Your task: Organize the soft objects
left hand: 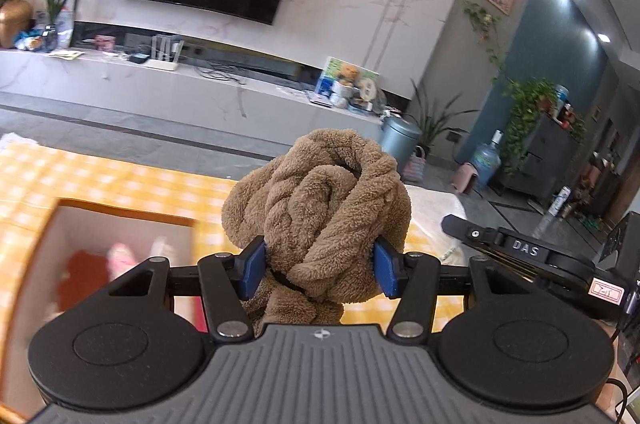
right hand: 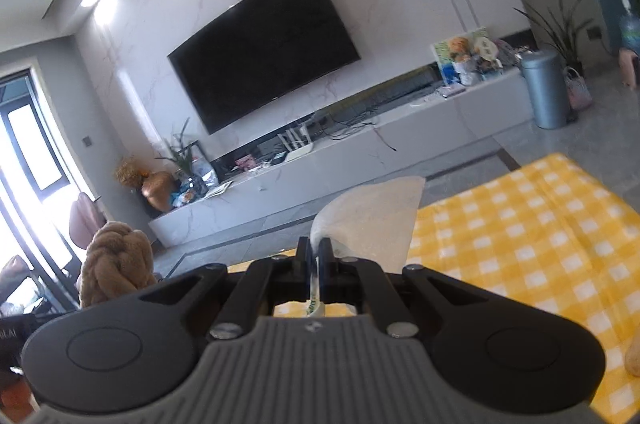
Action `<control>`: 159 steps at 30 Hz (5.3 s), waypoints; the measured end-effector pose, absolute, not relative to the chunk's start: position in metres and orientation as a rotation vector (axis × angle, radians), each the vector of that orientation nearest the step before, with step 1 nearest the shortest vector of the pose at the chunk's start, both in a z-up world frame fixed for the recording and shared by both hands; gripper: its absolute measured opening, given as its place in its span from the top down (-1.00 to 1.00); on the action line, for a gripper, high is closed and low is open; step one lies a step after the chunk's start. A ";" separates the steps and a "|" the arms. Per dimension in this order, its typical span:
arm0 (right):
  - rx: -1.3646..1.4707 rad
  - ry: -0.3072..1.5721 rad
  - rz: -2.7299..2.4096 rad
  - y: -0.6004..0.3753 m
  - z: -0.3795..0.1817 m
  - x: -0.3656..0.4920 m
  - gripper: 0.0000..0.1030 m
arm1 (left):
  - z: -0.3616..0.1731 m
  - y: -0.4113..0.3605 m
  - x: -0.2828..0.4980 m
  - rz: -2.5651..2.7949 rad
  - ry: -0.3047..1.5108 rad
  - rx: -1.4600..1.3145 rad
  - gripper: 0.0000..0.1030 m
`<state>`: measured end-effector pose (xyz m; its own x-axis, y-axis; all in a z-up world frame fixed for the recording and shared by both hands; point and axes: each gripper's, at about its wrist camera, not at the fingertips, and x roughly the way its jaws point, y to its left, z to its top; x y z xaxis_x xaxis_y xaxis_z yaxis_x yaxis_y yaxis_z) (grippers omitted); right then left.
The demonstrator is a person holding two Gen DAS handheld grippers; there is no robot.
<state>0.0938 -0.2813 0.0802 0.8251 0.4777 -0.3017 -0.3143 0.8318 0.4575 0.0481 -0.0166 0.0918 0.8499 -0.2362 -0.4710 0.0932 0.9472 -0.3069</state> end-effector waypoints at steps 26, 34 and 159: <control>0.165 0.635 0.741 0.017 0.013 0.101 0.99 | 0.029 0.186 0.029 0.068 0.573 -0.527 -0.23; 0.122 0.699 0.662 0.042 -0.016 0.113 0.08 | 0.015 0.195 0.018 0.029 0.592 -0.514 -0.23; 0.013 0.398 0.217 -0.086 -0.017 -0.014 -0.71 | -0.006 0.021 0.000 0.132 0.311 0.022 -0.92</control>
